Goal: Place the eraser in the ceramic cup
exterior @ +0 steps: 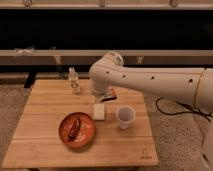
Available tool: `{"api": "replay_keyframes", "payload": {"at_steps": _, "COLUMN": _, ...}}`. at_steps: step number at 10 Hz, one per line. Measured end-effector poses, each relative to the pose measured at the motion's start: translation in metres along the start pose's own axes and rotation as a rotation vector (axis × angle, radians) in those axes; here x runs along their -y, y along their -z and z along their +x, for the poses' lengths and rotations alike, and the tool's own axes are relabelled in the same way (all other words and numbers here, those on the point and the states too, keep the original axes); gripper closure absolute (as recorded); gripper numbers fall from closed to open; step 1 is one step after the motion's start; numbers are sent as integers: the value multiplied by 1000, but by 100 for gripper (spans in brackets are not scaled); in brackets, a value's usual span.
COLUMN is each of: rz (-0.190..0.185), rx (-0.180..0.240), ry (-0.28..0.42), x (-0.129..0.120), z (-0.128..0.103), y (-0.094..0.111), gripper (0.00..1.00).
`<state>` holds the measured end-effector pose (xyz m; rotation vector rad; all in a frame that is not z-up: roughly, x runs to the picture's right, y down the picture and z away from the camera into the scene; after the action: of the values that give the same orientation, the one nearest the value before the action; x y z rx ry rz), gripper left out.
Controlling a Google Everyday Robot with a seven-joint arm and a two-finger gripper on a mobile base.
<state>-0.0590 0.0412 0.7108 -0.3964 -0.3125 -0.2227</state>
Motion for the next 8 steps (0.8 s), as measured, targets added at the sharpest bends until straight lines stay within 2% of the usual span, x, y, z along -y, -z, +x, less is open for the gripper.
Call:
{"api": "replay_keyframes", "payload": {"at_steps": 2, "rz": -12, "rx": 11, "ry": -37, "x": -13, "z": 2, "y": 5, "gripper": 100}}
{"api": "replay_keyframes", "payload": {"at_steps": 8, "rz": -22, "rx": 34, "ry": -184, "x": -53, "z": 37, "y": 19, "gripper": 100}}
